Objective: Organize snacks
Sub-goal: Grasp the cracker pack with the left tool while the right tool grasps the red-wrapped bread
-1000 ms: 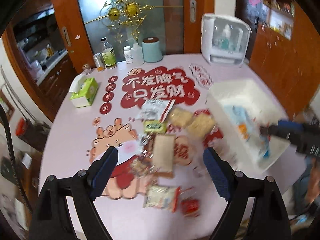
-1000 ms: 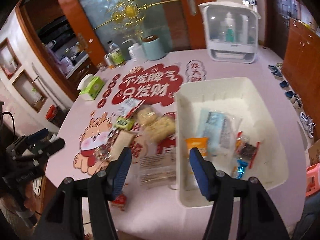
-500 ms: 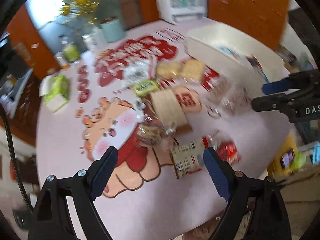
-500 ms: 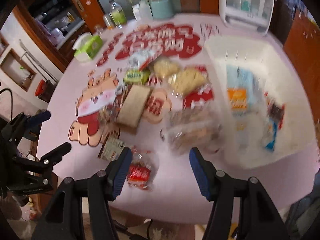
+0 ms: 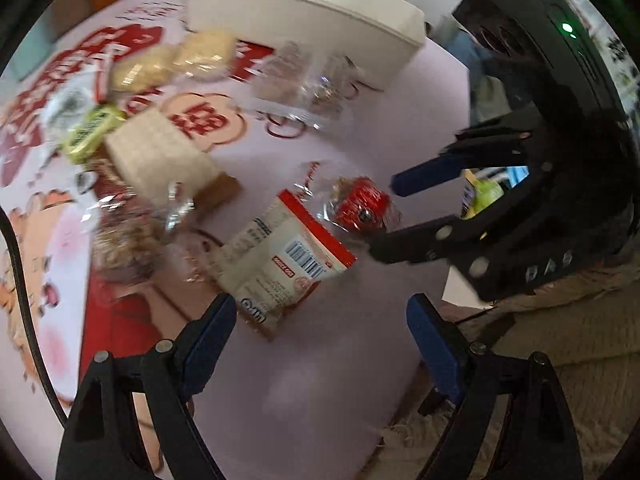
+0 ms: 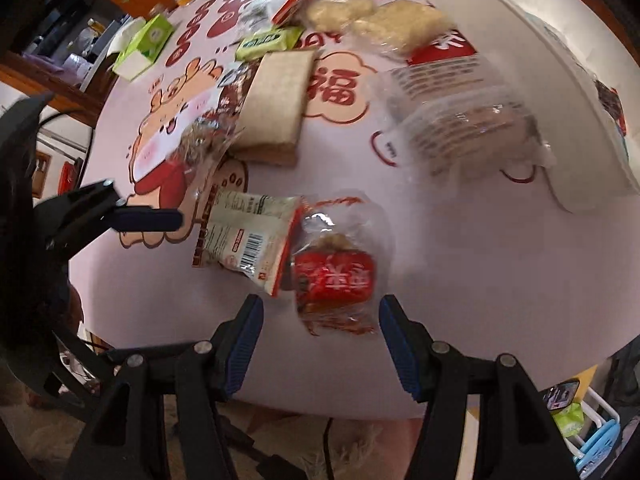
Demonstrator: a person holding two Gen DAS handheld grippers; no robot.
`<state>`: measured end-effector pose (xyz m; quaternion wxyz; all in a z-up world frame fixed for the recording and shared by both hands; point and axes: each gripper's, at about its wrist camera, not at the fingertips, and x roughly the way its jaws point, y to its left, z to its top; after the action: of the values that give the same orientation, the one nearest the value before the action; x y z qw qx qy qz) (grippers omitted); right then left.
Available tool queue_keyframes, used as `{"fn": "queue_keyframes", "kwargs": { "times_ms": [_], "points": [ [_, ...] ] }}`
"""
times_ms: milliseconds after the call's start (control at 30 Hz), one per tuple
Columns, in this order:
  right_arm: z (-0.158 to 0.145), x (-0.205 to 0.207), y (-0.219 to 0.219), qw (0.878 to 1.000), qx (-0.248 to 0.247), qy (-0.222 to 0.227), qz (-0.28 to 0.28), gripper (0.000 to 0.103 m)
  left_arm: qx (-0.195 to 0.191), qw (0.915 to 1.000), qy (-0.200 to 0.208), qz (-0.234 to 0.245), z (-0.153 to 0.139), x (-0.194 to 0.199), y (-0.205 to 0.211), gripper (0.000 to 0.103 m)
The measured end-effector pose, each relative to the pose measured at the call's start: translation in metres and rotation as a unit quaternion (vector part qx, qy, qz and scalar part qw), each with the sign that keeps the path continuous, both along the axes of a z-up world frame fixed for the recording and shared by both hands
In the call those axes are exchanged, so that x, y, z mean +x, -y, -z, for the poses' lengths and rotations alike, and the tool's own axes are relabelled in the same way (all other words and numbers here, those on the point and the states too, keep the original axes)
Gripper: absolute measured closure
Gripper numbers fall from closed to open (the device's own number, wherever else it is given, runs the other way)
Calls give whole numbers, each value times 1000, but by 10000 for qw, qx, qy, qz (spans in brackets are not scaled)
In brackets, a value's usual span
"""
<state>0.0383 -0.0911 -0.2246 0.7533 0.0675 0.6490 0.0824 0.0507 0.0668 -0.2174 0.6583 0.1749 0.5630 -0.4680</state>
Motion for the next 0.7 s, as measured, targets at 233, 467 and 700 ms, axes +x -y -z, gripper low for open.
{"fn": "queue_keyframes", "kwargs": {
  "times_ms": [233,467,700],
  "points": [
    [16,3,4,9995,-199,-44,245,53,-74,9992,-163,355,16,16,7,17],
    [11,-3,20,9982,-112,1,583,53,89,9975,7,701,24,28,19,17],
    [6,-9,44,9961,37,25,879,53,369,9908,363,1248,22,29,37,17]
  ]
}}
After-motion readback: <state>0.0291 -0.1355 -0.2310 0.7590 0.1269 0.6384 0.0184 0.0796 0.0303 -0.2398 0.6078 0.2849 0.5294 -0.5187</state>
